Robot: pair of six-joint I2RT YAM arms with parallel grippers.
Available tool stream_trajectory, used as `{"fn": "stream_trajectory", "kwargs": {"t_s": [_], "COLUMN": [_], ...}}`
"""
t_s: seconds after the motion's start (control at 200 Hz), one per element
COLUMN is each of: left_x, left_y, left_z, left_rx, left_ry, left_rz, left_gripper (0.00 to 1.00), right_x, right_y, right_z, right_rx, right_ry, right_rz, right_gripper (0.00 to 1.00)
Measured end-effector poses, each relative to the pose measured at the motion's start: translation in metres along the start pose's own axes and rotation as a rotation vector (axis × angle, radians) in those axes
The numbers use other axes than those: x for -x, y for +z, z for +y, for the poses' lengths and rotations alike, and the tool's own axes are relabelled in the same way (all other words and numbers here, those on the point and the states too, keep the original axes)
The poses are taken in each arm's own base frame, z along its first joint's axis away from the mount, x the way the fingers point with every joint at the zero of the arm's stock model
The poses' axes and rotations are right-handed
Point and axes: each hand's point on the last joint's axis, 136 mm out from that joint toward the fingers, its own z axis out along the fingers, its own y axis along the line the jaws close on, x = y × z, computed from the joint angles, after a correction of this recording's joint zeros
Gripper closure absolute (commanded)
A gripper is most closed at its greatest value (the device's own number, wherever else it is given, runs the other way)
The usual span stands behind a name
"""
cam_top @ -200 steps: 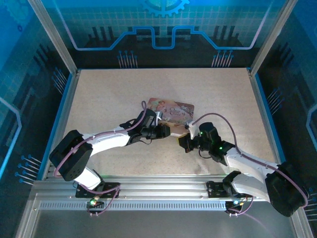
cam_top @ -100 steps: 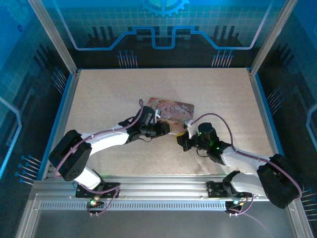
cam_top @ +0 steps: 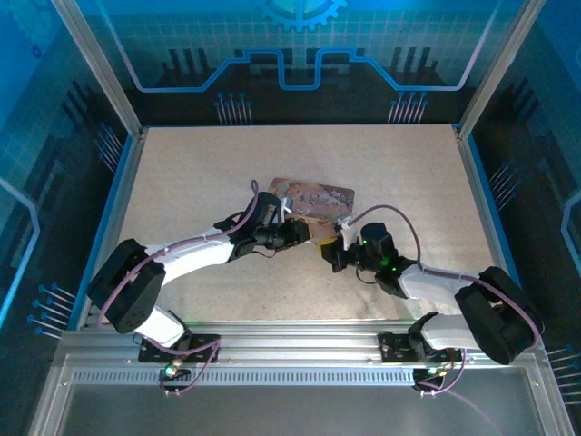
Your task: Unlock a padlock with a key
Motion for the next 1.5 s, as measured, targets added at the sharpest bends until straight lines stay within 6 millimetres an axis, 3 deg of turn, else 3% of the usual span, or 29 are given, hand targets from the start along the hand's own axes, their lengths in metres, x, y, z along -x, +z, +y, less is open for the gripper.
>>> {"fn": "stream_trajectory", "kwargs": {"t_s": [1.501], "left_x": [0.008], "left_y": [-0.002], "left_z": [-0.001], "left_rx": [-0.006], "left_ry": [-0.032], "left_rz": [-0.018], "left_gripper": [0.75], "right_x": [0.018], "right_y": [0.011], "right_z": [0.001], "right_rx": [0.002], "right_ry": [-0.022], "right_rz": [-0.103], "right_gripper": [1.00]}}
